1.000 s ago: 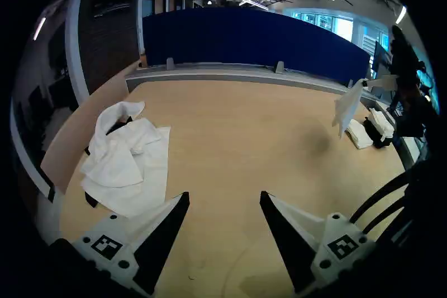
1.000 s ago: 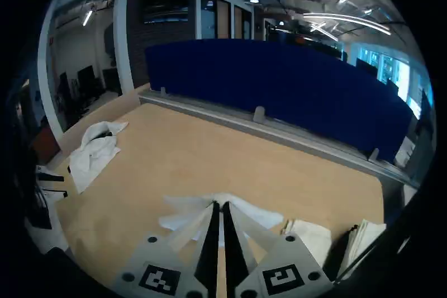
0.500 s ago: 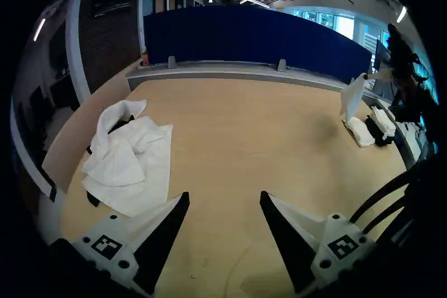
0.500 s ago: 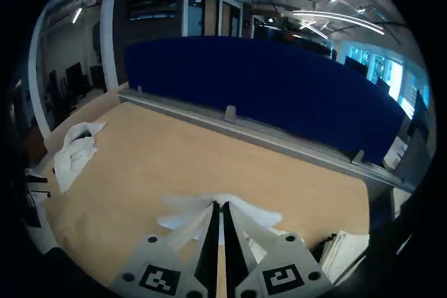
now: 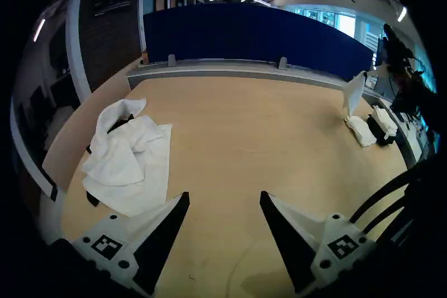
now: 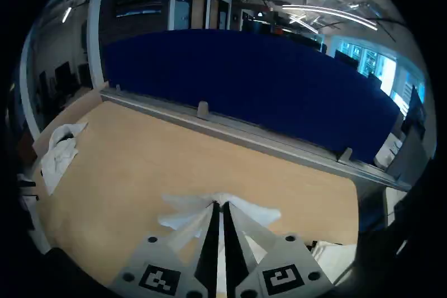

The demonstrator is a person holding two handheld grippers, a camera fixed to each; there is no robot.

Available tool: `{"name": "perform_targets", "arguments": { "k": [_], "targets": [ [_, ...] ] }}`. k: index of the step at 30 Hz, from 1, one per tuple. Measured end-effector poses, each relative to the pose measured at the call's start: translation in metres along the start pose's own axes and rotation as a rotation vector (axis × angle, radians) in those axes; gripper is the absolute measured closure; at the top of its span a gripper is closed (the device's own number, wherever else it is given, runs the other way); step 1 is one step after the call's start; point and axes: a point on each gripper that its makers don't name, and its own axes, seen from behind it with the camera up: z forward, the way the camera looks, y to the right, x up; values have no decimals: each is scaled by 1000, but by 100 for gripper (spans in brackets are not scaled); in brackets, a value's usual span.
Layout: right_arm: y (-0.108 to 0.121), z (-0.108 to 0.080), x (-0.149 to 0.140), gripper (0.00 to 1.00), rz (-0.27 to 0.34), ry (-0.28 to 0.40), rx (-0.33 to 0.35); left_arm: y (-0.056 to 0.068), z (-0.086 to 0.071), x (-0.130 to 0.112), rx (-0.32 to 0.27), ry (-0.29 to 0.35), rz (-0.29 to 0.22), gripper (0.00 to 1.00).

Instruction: Fold towel

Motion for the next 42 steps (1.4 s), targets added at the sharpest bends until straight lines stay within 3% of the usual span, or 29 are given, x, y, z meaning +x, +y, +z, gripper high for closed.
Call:
{"name": "perform_targets", "arguments": {
  "k": [12,21,28,42],
  "targets": [
    [21,23,0,96,5,-28,-13,7,4,5,3,-4,4,6],
    [31,23,-18,96,28,-48,-17,13,8,6,-1,-8,13,6],
    [41,4,-57,96,66,-84,-36,18,12,9,-12,-10,21,6],
    [66,-24,-176,96,206,-209,-138,30,15,9,-31,-18,53,6]
  ]
}}
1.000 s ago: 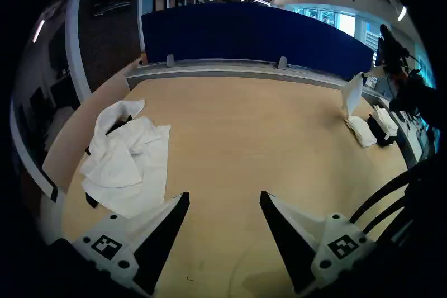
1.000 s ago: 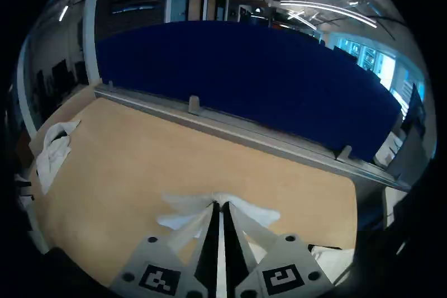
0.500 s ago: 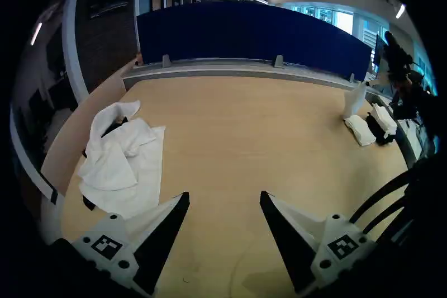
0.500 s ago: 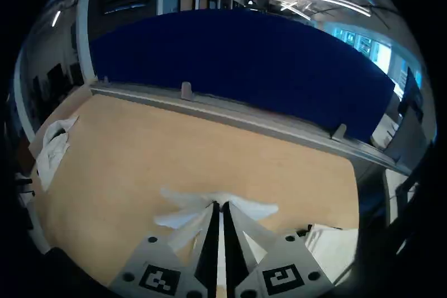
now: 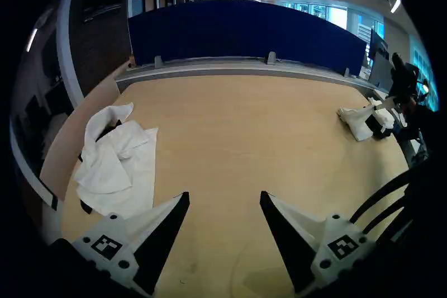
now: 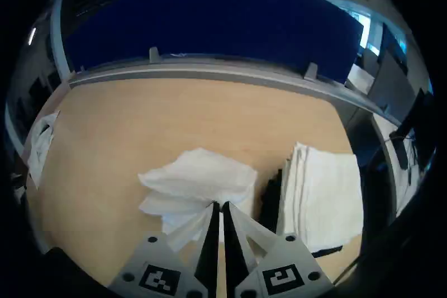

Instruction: Fold towel

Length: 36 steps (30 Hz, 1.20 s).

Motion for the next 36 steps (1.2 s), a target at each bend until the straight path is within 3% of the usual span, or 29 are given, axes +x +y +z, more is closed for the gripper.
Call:
{"name": "perform_targets", "arguments": {
  "k": [8,20,24,27,31,36],
  "targets": [
    [18,12,-33,96,41,-54,-66,1,-1,-2,-2,-4,9,6],
    [31,35,-84,92,5,-173,-151,1,-2,-5,3,-8,17,6],
    [32,38,-100,79,18,-199,-163,0,-3,-6,3,-9,20,6],
    [30,35,-104,61,24,-187,-163,-1,-4,-6,5,-8,24,6],
    [26,27,-106,43,29,-158,-157,-2,-4,-3,7,-6,26,6],
    [20,20,-104,40,40,-120,-139,-3,-3,-1,2,-4,24,6]
  ]
}}
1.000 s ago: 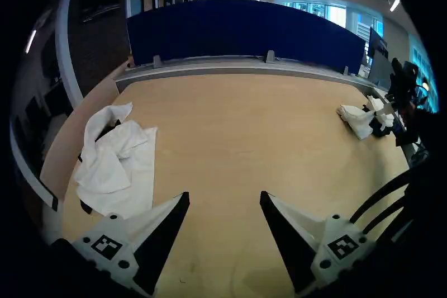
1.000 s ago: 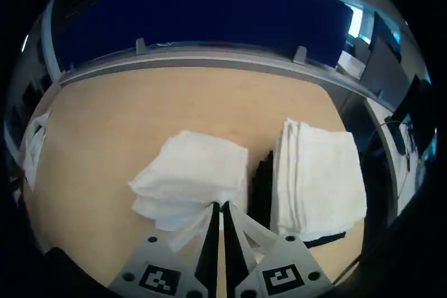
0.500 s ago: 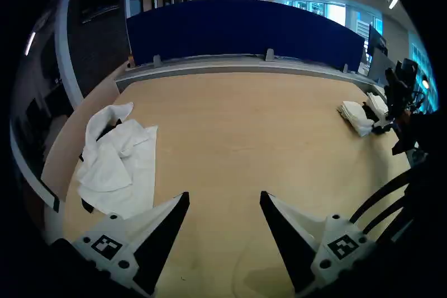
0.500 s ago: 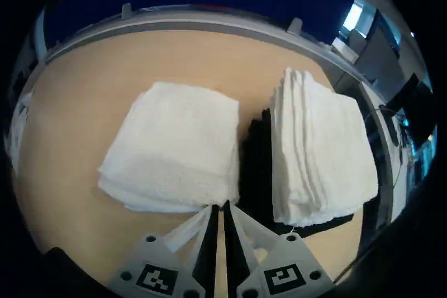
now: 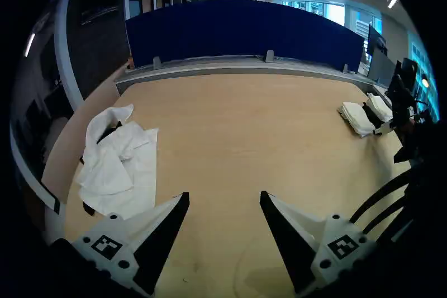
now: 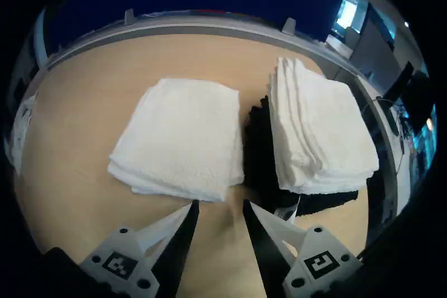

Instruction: Fold towel

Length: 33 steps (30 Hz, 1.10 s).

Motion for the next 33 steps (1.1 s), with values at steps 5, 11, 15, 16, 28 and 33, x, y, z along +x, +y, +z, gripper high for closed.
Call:
{"name": "perform_targets", "arguments": {
  "k": [5,11,15,16,28,33],
  "targets": [
    [-4,-3,4,39,4,19,16,2,-1,2,-5,3,5,6],
    [-13,-8,16,26,4,64,38,3,0,1,-8,3,4,6],
    [-26,-9,27,9,11,106,67,2,-1,0,-8,3,2,6],
    [-29,-9,29,4,14,114,73,2,-2,0,-8,3,2,6],
    [-61,0,46,0,25,162,123,0,-4,-2,0,1,0,6],
    [-69,8,42,0,15,146,133,-1,-3,-3,3,-1,3,6]
  ]
}}
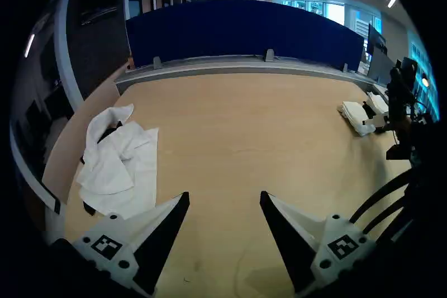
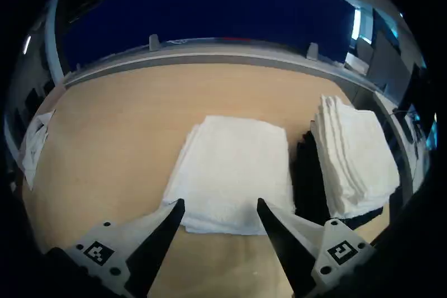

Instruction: Fold towel

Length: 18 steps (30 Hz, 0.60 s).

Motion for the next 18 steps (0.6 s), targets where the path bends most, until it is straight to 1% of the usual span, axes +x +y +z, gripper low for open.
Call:
{"name": "perform_targets", "arguments": {
  "k": [6,9,15,18],
  "targets": [
    [2,8,-22,0,-36,-55,3,-2,0,-1,4,-1,-3,6],
    [2,11,-27,0,-54,-62,6,-4,1,-1,8,-3,-3,6],
    [3,10,-24,0,-54,-56,11,-5,3,1,9,-3,-1,6],
    [1,6,-15,0,-43,-34,17,-4,3,3,8,-2,-2,6]
  ]
}}
